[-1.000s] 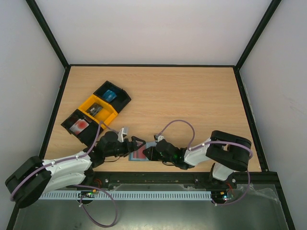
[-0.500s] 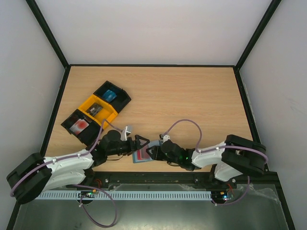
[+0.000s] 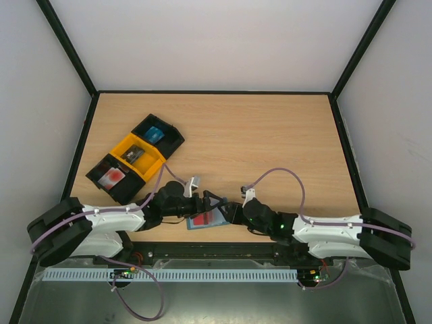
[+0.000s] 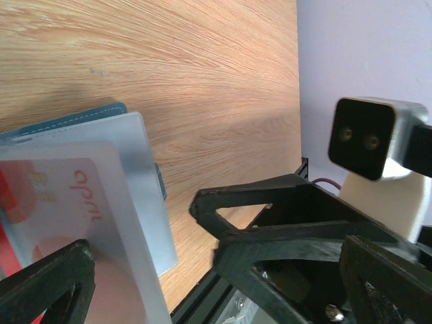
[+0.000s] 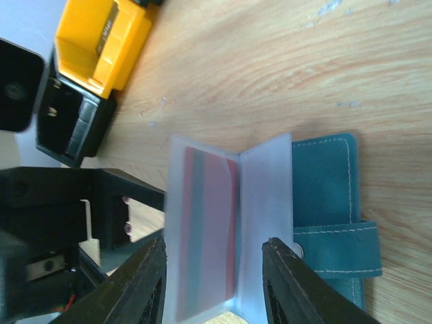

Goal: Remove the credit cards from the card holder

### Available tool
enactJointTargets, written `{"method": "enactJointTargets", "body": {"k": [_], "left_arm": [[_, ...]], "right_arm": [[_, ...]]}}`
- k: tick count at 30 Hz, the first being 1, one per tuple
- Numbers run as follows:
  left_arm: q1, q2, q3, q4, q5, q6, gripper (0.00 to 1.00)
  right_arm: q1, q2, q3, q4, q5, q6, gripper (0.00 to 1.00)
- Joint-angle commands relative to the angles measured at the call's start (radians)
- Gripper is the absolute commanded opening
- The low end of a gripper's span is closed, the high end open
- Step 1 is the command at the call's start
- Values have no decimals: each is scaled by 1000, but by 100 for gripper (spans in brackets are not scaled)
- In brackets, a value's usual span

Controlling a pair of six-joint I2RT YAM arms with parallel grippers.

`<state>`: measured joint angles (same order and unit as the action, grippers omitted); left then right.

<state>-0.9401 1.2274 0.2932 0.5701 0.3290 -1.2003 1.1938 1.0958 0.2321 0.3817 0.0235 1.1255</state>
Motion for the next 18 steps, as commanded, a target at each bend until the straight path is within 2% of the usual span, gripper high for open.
{"method": "enactJointTargets", "body": {"k": [1, 7, 13, 18], "left_arm": [[-15, 40, 30, 49, -9, 18, 99], [-13, 5, 37, -73, -91, 56, 97], [-13, -51, 33, -197, -177, 86, 93], [-4, -54, 10, -233, -212, 76, 80]], "right_arm": [[9, -107, -26, -107, 78, -6, 40], [9, -169, -39, -126, 75, -4, 39], [9, -151, -20, -106, 58, -19, 38], [9, -90, 17, -96, 36, -47, 28]]}}
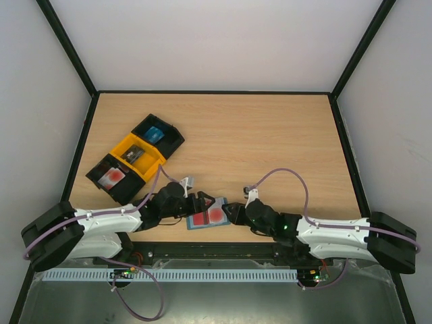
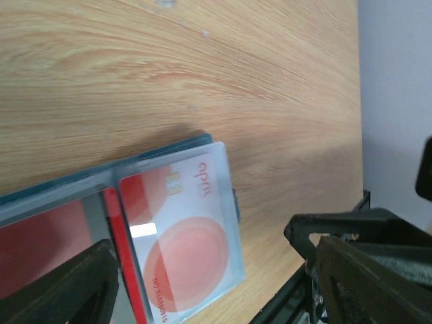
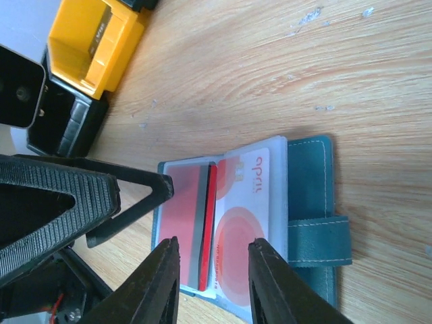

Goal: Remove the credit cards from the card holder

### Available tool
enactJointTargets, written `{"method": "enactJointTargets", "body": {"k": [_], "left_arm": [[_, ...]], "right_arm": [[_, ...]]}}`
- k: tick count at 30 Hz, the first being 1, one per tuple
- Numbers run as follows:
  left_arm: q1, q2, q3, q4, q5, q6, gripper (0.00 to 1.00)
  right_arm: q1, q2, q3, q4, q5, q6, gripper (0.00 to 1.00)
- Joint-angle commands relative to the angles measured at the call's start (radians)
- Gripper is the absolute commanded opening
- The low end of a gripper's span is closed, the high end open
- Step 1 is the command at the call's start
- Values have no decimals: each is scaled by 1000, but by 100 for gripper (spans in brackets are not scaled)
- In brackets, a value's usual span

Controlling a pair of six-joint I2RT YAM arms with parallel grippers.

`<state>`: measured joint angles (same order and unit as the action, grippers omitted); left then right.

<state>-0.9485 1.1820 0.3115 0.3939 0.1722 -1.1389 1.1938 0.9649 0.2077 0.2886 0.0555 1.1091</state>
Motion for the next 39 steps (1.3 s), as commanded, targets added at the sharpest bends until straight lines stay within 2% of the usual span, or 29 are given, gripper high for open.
{"method": "enactJointTargets", "body": {"k": [1, 10, 23, 30, 39], "left_arm": [[8, -5, -17, -51, -54, 9, 76], [31, 50, -31, -3, -27, 14, 60], [36, 94, -48, 31, -26, 14, 49], [36, 117, -48, 40, -23, 23, 45], [35, 184, -52, 128, -2, 4, 42]], "right_arm": [[9, 57, 50, -1, -1, -34, 26], [9, 176, 102, 9, 3, -68, 12], [9, 325, 101, 9, 53, -60, 11], [9, 378, 31, 94, 20, -20, 11], [9, 412, -16, 170, -13, 15, 8]]}}
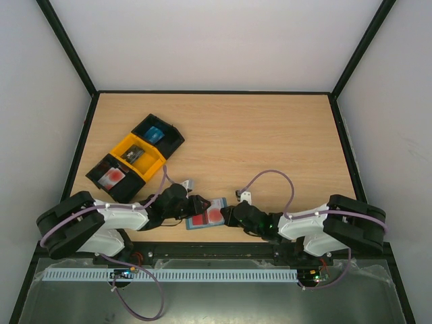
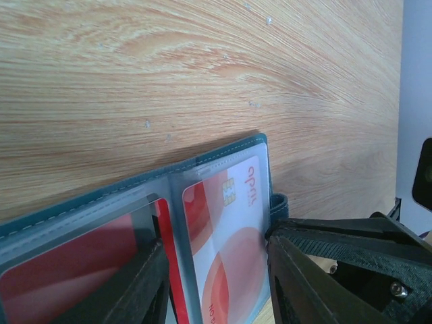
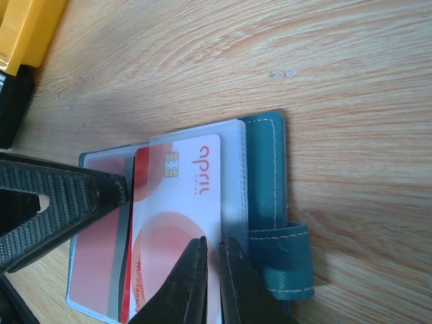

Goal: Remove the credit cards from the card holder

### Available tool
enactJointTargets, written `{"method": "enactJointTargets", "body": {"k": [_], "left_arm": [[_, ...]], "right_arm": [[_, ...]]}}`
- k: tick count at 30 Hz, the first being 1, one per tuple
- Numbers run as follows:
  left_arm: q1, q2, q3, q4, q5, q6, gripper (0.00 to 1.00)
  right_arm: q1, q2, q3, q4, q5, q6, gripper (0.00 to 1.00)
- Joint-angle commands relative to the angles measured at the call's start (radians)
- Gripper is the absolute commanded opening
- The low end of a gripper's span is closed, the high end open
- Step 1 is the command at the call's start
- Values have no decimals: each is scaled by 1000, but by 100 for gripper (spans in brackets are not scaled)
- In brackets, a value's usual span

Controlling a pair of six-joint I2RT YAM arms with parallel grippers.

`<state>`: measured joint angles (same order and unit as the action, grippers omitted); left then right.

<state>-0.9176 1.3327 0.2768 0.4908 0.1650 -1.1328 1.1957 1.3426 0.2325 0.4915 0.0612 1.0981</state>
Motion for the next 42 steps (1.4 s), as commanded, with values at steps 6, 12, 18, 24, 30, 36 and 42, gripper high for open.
{"method": "enactJointTargets", "body": {"k": [6, 12, 18, 24, 30, 36, 42], "left_arm": [[4, 67, -11, 48, -14, -6, 39], [3, 98, -13, 67, -22, -24, 38], [1, 110, -22, 84, -29, -44, 39], [-3, 86, -40, 127, -24, -63, 34], [-4, 57, -54, 163, 0, -79, 31], [-5, 39, -68, 192, 14, -92, 31], [-5, -3, -54, 36, -60, -61, 34]], "right_arm": [[7, 43, -48, -11, -29, 37, 8], [7, 52, -54, 4, -31, 51, 8], [7, 86, -66, 40, -43, 76, 6], [7, 98, -70, 58, -51, 81, 6], [7, 96, -71, 59, -51, 82, 6], [7, 102, -71, 64, -56, 82, 5], [7, 103, -72, 62, -58, 82, 2]]}}
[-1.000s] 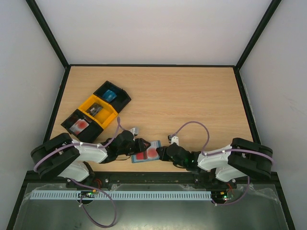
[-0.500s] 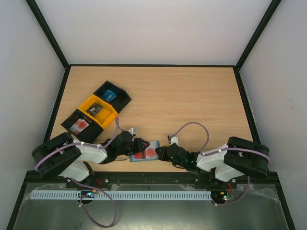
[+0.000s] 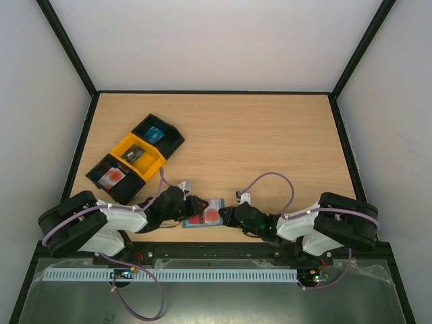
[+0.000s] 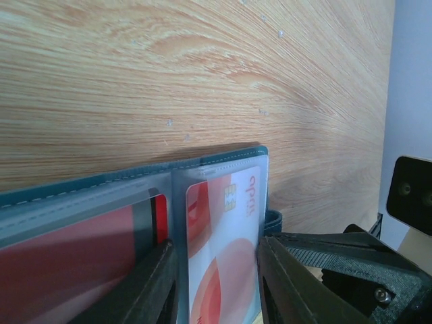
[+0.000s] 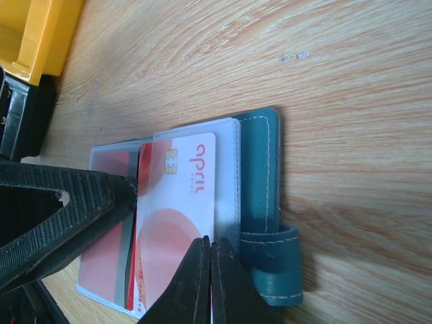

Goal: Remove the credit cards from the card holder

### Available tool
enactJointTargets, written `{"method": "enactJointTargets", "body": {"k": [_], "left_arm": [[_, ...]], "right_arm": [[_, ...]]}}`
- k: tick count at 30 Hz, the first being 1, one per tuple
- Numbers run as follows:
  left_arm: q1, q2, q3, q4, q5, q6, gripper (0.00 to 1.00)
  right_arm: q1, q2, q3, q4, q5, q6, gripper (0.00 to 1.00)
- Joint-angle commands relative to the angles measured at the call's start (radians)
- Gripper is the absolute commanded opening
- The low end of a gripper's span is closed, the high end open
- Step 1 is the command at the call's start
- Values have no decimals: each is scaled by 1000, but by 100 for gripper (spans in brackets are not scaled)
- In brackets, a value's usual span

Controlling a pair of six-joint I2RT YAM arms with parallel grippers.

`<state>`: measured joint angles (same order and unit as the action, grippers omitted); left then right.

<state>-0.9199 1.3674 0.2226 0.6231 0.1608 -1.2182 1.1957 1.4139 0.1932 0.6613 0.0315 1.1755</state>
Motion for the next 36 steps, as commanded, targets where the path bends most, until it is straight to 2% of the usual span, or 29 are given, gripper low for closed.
{"method": "enactJointTargets", "body": {"k": [1, 7, 20, 27, 36], "left_arm": [[-2, -46, 5, -119, -66, 32, 34], [-9, -52, 14, -164, -81, 39, 35], [-40, -6, 11, -92, -61, -6, 38], [-50, -40, -53, 64, -46, -74, 32], [-57, -86, -61, 80, -51, -82, 21]], "right_arm": [[7, 31, -32, -107, -30, 4, 2], [7, 53, -21, -108, -38, 2, 2], [7, 80, -10, -108, -49, 5, 2], [7, 94, -12, -91, -55, 7, 2], [7, 105, -14, -75, -63, 10, 2]]}}
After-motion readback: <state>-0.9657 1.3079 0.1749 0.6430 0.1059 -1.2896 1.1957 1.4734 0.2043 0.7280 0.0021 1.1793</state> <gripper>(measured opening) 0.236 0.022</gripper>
